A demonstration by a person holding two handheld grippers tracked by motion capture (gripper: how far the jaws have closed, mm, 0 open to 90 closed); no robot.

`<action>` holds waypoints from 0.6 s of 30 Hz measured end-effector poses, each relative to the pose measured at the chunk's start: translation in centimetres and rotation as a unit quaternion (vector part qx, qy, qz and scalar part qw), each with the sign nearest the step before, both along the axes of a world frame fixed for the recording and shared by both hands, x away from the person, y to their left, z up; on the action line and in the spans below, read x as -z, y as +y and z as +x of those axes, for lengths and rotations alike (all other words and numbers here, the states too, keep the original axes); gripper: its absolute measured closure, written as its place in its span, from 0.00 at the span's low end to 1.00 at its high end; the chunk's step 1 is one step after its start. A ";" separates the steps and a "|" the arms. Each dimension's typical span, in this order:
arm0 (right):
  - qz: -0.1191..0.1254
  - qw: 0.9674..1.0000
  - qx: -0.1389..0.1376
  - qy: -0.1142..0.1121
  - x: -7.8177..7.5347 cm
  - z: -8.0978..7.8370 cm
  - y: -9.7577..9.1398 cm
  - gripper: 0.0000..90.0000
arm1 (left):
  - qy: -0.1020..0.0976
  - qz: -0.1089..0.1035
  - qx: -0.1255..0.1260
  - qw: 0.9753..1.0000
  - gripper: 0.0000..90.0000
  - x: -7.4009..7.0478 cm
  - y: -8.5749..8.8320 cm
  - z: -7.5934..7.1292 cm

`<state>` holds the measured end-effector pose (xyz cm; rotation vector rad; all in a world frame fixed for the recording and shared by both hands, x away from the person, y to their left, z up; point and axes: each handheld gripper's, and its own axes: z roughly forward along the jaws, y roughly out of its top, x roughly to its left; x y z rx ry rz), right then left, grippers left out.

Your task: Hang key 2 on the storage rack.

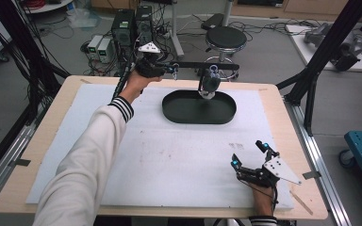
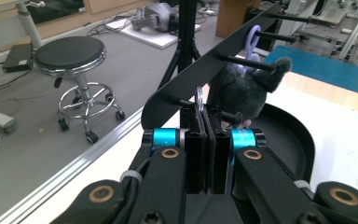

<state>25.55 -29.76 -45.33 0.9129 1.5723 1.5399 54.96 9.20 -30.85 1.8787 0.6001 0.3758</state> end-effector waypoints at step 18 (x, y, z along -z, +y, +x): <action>0.002 1.000 0.000 0.002 0.0 0.0 0.0 0.01 | 0.013 0.015 -0.051 0.999 0.87 0.0 -0.1 -0.1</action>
